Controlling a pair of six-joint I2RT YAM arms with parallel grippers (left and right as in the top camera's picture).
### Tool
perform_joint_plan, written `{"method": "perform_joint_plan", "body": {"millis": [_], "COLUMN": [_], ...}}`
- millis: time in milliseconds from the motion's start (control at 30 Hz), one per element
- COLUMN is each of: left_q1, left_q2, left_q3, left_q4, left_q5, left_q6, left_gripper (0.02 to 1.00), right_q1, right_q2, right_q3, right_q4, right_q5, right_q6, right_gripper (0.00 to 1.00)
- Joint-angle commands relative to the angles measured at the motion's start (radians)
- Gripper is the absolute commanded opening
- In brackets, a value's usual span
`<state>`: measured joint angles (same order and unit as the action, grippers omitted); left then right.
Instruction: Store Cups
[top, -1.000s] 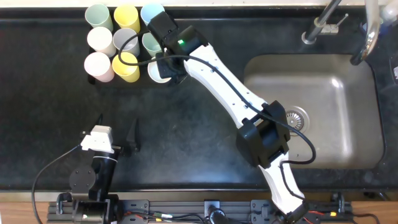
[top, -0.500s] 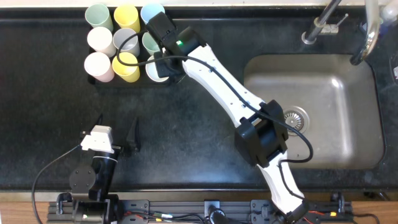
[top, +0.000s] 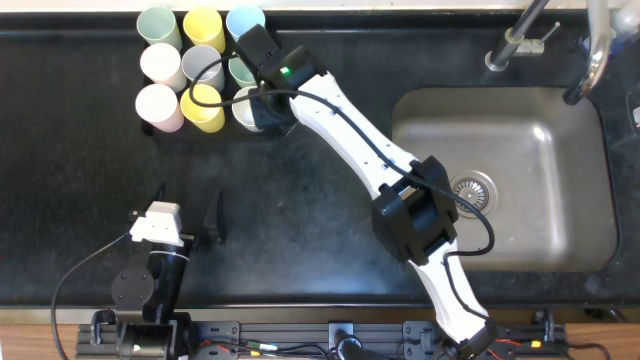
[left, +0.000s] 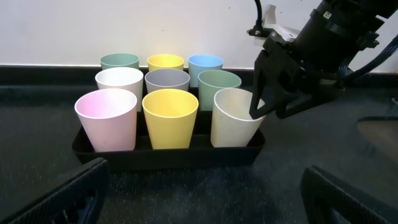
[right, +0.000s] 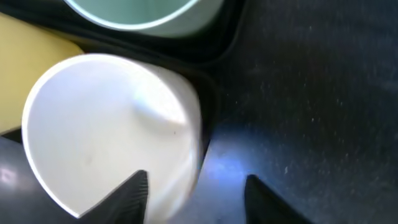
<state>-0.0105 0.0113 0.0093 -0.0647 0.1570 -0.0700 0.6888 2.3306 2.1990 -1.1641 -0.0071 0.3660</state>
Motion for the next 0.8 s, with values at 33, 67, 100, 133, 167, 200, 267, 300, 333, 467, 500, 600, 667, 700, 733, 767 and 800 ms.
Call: {"method": "perform_joint_plan", "body": {"millis": [33,67,100,133,167,200,267,300,333,467,500,600,667,700,733,767,800], "left_q1": [0.010,0.010,0.010,0.010,0.010,0.010,0.010,0.010,0.010,0.010,0.010,0.010,0.010,0.010,0.010,0.010,0.010], "left_q2": [-0.008,-0.008,-0.008,-0.008,-0.008,-0.008,-0.008,-0.008,-0.008,-0.008,-0.008,-0.008,-0.008,-0.008,-0.008,-0.008,-0.008], "left_q3": [-0.002,-0.002,-0.002,-0.002,-0.002,-0.002,-0.002,-0.002,-0.002,-0.002,-0.002,-0.002,-0.002,-0.002,-0.002,-0.002,-0.002], "left_q4": [-0.005,-0.005,-0.005,-0.005,-0.005,-0.005,-0.005,-0.005,-0.005,-0.005,-0.005,-0.005,-0.005,-0.005,-0.005,-0.005,-0.005], "left_q5": [-0.004,-0.004,-0.004,-0.004,-0.004,-0.004,-0.004,-0.004,-0.004,-0.004,-0.004,-0.004,-0.004,-0.004,-0.004,-0.004,-0.004], "left_q6": [0.018,0.018,0.018,0.018,0.018,0.018,0.018,0.018,0.018,0.018,0.018,0.018,0.018,0.018,0.018,0.018,0.018], "left_gripper": [1.000,1.000,1.000,1.000,1.000,1.000,1.000,1.000,0.998,1.000,1.000,1.000,1.000,1.000,1.000,1.000,1.000], "right_q1": [-0.013,-0.021,-0.031,-0.042,-0.054,-0.092,-0.144,-0.176,-0.211,-0.355,-0.385,-0.463,-0.486,-0.496,-0.504,-0.509,-0.515], "right_q2": [-0.121,-0.156,-0.193,-0.236,-0.272,-0.360,-0.426,-0.457,-0.482,-0.594,-0.631,-0.801,-0.901,-0.959,-1.018,-1.066,-1.131], "right_q3": [0.038,0.038,0.038,0.038,0.038,0.037,0.037,0.037,0.036,0.012,-0.010,-0.189,-0.330,-0.417,-0.508,-0.582,-0.682], "right_q4": [-0.002,-0.002,-0.003,-0.005,-0.008,-0.029,-0.065,-0.087,-0.108,-0.183,-0.185,-0.122,-0.050,-0.002,0.051,0.095,0.155], "right_q5": [0.008,0.009,0.009,0.010,0.010,0.012,0.011,0.006,0.000,0.000,0.001,0.000,0.001,0.001,0.000,0.000,-0.001], "right_q6": [-0.006,-0.014,-0.026,-0.042,-0.055,-0.084,-0.112,-0.132,-0.152,-0.227,-0.246,-0.325,-0.348,-0.348,-0.348,-0.348,-0.347], "right_gripper": [0.680,0.744,0.792,0.829,0.847,0.884,0.967,0.998,0.998,0.998,0.993,0.998,0.998,0.998,0.998,0.996,0.996]}}
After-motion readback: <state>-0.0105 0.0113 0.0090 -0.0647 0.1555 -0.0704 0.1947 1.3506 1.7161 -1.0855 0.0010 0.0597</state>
